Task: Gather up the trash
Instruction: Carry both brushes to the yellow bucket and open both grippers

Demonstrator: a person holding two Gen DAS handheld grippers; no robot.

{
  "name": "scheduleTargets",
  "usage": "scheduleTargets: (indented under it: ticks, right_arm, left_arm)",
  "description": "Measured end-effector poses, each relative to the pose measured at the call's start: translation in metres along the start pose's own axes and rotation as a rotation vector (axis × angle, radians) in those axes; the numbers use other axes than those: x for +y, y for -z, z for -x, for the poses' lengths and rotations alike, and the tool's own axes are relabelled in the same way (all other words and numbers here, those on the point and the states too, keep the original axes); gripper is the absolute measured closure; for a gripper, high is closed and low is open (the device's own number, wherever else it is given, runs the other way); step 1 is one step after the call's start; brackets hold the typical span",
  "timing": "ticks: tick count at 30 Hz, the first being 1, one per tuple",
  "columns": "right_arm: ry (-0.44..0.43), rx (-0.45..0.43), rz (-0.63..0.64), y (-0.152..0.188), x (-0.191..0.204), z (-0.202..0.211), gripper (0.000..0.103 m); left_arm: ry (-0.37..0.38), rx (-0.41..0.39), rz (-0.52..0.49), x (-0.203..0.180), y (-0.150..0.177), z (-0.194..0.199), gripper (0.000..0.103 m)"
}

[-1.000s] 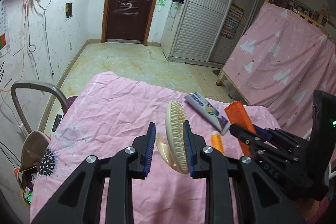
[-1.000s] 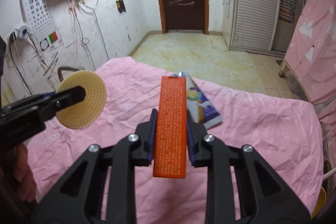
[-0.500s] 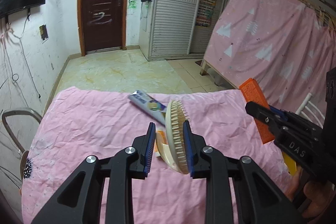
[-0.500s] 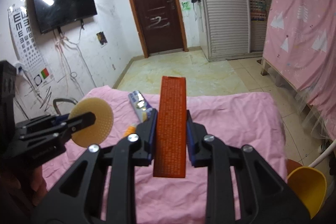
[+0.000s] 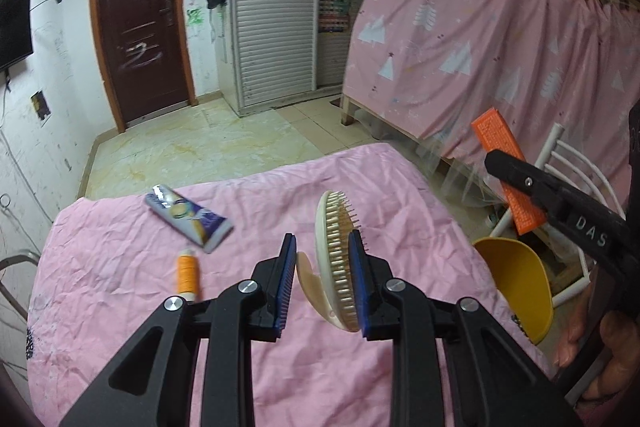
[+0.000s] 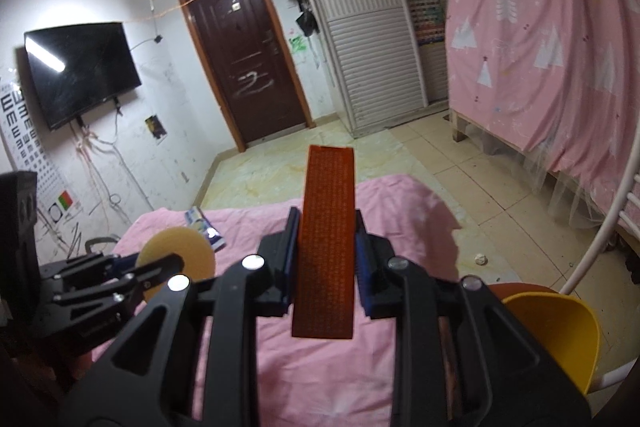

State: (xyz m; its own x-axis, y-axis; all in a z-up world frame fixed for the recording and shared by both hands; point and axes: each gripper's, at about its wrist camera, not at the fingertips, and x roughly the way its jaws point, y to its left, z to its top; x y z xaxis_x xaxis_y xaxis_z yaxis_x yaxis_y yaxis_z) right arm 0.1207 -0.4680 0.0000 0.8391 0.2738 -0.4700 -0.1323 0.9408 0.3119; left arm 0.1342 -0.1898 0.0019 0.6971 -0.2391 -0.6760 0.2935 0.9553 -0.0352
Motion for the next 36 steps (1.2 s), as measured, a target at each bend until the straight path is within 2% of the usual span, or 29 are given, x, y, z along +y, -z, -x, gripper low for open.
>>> scheduleTargets:
  ticks: [3, 13, 18, 23, 29, 31, 33, 34, 36]
  right_arm:
    - [0.028, -0.02, -0.039, 0.003, -0.025, 0.013, 0.079]
    - [0.146, -0.053, -0.171, 0.021, -0.105, 0.049, 0.079]
    - [0.21, -0.054, -0.206, 0.03, -0.136, 0.06, 0.079]
    - [0.265, -0.066, -0.241, 0.037, -0.156, 0.069, 0.079]
    - [0.289, -0.057, -0.29, 0.048, -0.174, 0.071, 0.079]
    - [0.297, -0.06, -0.305, 0.05, -0.178, 0.074, 0.075]
    - [0.305, -0.067, -0.325, 0.052, -0.186, 0.076, 0.061]
    - [0.306, -0.071, -0.336, 0.054, -0.188, 0.077, 0.059]
    - [0.307, -0.072, -0.349, 0.056, -0.191, 0.077, 0.059]
  left_arm:
    - [0.032, 0.012, -0.042, -0.025, -0.001, -0.005, 0.087]
    - [0.231, 0.092, -0.184, -0.121, 0.012, -0.025, 0.087]
    - [0.304, 0.122, -0.255, -0.165, 0.022, -0.033, 0.087]
    - [0.364, 0.151, -0.268, -0.192, 0.022, -0.044, 0.087]
    - [0.428, 0.157, -0.303, -0.223, 0.023, -0.051, 0.086]
    - [0.441, 0.157, -0.321, -0.232, 0.025, -0.052, 0.084]
    - [0.435, 0.16, -0.329, -0.237, 0.028, -0.053, 0.08]
    - [0.437, 0.162, -0.33, -0.237, 0.028, -0.053, 0.077]
    - [0.431, 0.157, -0.331, -0.236, 0.028, -0.053, 0.062]
